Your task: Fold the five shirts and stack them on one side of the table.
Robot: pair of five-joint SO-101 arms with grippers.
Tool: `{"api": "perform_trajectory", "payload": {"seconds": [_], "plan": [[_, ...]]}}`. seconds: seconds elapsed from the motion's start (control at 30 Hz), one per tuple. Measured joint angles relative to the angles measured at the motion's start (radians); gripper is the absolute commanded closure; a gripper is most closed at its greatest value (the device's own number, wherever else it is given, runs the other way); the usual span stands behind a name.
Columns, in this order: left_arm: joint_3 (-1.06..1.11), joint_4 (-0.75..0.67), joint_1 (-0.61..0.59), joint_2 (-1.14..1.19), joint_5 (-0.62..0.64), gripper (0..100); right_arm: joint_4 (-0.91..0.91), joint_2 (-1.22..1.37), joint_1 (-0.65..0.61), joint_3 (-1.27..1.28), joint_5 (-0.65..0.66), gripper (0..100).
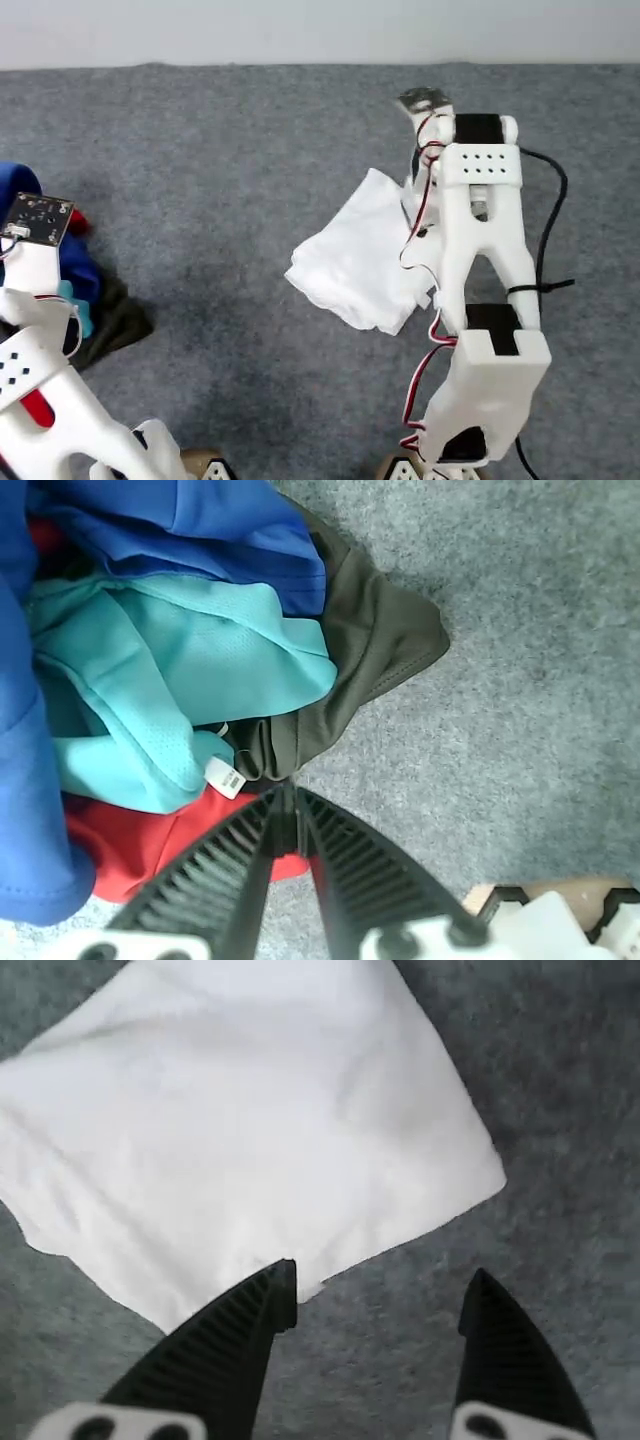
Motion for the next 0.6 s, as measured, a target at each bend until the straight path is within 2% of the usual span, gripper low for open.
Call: {"api": "perform_trajectory", "payload": {"seconds": [0.23, 0.3, 0.43, 0.6], "plan": [[0.000, 0.000, 0.000, 0.000, 0.000, 98, 0.023, -0.081, -0.083, 0.000, -0.371, 72.7], [0.000, 0.000, 0.000, 0.000, 0.000, 98, 0.023, -0.097, -0.107, 0.000, -0.460, 68.2], [0.000, 0.000, 0.000, 0.000, 0.000, 98, 0.023, -0.097, -0.123, 0.000, -0.629, 52.7], [0.000, 0.000, 0.000, 0.000, 0.000, 98, 0.018, -0.002, -0.120, 0.000, -0.810, 51.2]]}}
